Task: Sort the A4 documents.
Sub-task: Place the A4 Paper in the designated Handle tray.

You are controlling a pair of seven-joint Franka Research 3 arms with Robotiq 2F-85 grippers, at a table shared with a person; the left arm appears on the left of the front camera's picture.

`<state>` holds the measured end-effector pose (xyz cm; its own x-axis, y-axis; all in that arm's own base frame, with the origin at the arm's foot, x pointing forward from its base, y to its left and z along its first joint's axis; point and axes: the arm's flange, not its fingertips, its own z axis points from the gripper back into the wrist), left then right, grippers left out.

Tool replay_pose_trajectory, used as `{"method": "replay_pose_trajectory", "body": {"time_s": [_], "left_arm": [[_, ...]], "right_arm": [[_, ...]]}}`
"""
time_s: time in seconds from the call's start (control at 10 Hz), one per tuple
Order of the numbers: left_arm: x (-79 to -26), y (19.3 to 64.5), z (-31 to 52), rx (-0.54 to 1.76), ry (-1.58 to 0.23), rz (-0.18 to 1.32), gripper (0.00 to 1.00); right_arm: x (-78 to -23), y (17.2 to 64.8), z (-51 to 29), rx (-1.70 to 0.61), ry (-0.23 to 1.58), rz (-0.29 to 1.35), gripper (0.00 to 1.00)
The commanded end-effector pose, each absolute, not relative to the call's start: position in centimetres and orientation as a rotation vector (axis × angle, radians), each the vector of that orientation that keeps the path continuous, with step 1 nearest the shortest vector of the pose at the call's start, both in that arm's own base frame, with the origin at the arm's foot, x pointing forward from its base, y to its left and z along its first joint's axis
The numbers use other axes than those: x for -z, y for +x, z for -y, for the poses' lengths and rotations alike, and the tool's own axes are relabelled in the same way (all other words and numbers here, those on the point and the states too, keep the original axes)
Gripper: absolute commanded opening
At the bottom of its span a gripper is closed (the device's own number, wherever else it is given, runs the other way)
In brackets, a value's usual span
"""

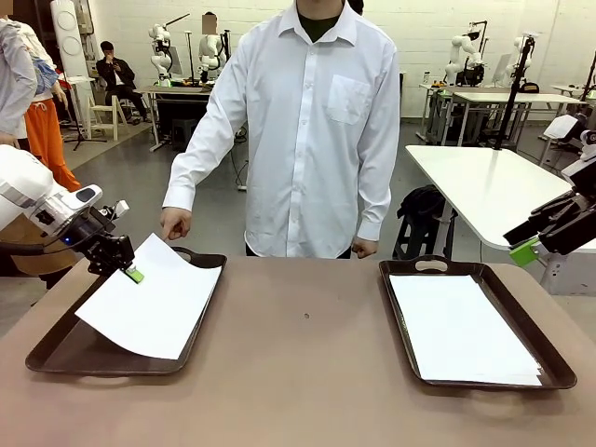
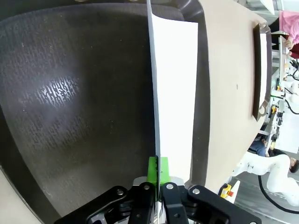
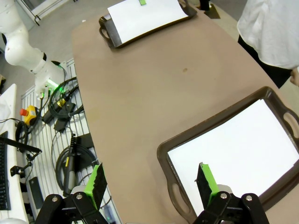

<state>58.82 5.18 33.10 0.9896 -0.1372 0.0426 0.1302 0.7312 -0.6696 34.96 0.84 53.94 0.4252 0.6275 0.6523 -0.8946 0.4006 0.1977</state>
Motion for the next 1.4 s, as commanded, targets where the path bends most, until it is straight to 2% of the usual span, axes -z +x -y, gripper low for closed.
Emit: {"method": "replay_pose_trajectory", "body": {"time_s": [0.0, 0.7, 0.8, 0.9, 1.0, 1.1, 1.2, 1.3], "left_arm": [[-33.1, 58.0, -4.8, 0.1, -0.692, -0.002, 0.01], [-33.5, 56.6, -5.6, 0.05, -0.641, 0.016, 0.03], [-33.6, 56.7, -5.6, 0.052, -0.637, 0.017, 0.2], [-33.7, 56.7, -5.8, 0.055, -0.629, 0.02, 0.22], [-33.6, 56.8, -5.9, 0.051, -0.63, 0.026, 0.39], [-33.2, 56.9, -5.9, 0.042, -0.621, 0.023, 0.41], [-33.0, 56.9, -5.8, 0.03, -0.592, 0.021, 0.58], [-33.0, 56.9, -5.9, 0.013, -0.556, 0.024, 0.6]], "right_arm": [[-53.8, 35.0, -0.8, -1.023, 0.591, 0.532, 1.0], [-53.8, 35.0, -0.8, -1.023, 0.591, 0.532, 1.0], [-53.8, 35.0, -0.8, -1.023, 0.591, 0.532, 1.0], [-53.8, 35.0, -0.8, -1.023, 0.591, 0.532, 1.0], [-53.8, 35.0, -0.8, -1.023, 0.591, 0.532, 1.0], [-53.8, 35.0, -0.8, -1.023, 0.591, 0.532, 1.0], [-53.8, 35.0, -0.8, -1.023, 0.591, 0.532, 1.0], [-53.8, 35.0, -0.8, -1.023, 0.591, 0.532, 1.0]]}}
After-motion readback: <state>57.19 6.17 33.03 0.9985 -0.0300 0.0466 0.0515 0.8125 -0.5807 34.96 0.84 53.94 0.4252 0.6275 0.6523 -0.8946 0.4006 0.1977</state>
